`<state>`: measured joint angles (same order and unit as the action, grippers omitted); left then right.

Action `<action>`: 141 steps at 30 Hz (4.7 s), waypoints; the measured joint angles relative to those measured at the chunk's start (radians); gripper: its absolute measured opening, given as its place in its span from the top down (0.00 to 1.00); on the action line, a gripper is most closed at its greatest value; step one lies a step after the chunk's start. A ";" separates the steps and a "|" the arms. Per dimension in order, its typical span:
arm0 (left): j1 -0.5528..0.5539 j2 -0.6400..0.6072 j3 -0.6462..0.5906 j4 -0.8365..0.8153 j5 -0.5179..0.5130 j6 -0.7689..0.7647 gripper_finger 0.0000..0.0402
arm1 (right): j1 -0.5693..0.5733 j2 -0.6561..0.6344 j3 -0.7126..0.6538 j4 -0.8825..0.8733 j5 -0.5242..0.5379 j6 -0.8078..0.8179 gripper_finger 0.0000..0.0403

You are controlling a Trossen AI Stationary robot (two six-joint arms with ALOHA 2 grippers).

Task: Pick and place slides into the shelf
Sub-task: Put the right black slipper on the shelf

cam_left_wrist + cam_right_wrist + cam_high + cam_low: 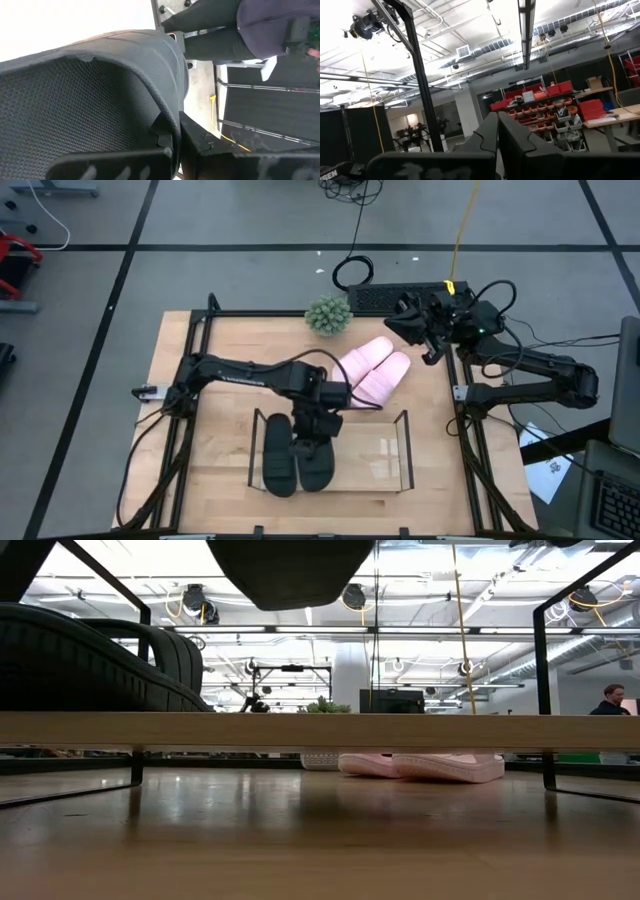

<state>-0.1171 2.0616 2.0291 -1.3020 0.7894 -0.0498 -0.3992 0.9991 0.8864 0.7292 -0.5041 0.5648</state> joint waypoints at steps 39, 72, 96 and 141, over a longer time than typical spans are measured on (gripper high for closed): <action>0.007 0.014 -0.352 0.367 0.156 -0.139 1.00 | 0.000 -0.008 -0.001 -0.002 -0.026 0.000 0.99; -0.007 0.014 -0.352 0.372 0.179 -0.113 0.99 | 0.000 -0.008 -0.001 0.000 -0.026 0.026 0.99; 0.023 0.014 -0.467 0.443 0.175 -0.158 0.99 | 0.000 -0.008 -0.001 0.000 -0.025 0.024 0.99; 0.041 0.014 -0.466 0.343 0.124 -0.072 0.80 | 0.000 -0.008 -0.001 0.000 -0.025 -0.002 0.99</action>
<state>-0.0760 2.0754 1.5627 -0.9585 0.9131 -0.1220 -0.3996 0.9913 0.8856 0.7288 -0.5293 0.5629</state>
